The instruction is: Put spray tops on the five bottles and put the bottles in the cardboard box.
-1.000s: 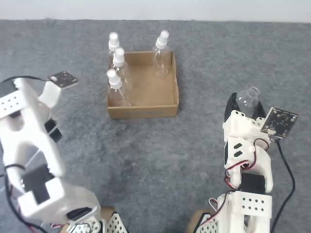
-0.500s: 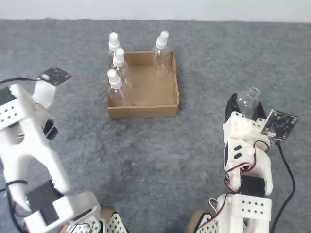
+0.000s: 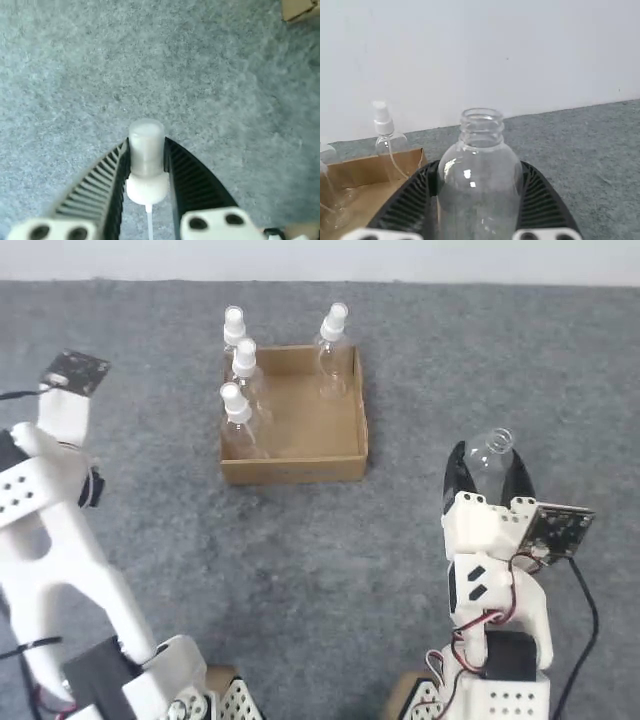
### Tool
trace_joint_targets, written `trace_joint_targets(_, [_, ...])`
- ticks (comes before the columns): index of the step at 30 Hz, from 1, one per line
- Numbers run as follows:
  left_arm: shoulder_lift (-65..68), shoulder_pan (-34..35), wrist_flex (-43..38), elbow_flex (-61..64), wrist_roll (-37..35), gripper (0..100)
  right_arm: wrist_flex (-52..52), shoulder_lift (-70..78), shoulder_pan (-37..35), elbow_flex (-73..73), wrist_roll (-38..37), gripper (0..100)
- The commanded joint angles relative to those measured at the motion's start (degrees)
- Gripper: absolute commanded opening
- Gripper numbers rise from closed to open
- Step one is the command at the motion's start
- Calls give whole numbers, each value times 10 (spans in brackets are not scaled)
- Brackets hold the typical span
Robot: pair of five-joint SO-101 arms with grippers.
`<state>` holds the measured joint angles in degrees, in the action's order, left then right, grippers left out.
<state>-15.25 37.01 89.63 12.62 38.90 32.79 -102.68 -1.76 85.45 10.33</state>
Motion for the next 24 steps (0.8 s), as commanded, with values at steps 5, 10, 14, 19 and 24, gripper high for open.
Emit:
trace_joint_targets(5, [-32, -1, -54, -5, -69, 13, 1, -13, -28, -6, -10, 37])
trace_joint_targets(10, [-32, -2, -73, -6, -112, 13, 1, -13, -29, -5, -10, 37])
trace_joint_targets(14, [-33, 0, -106, -6, -150, 13, 1, -13, -31, -5, -10, 37])
trace_joint_targets(19, [-33, 0, -120, -6, -163, 13, 1, -13, -30, -5, -10, 37])
trace_joint_targets(24, [-33, 11, -133, -6, -206, 13, 1, -13, -28, -5, -10, 37])
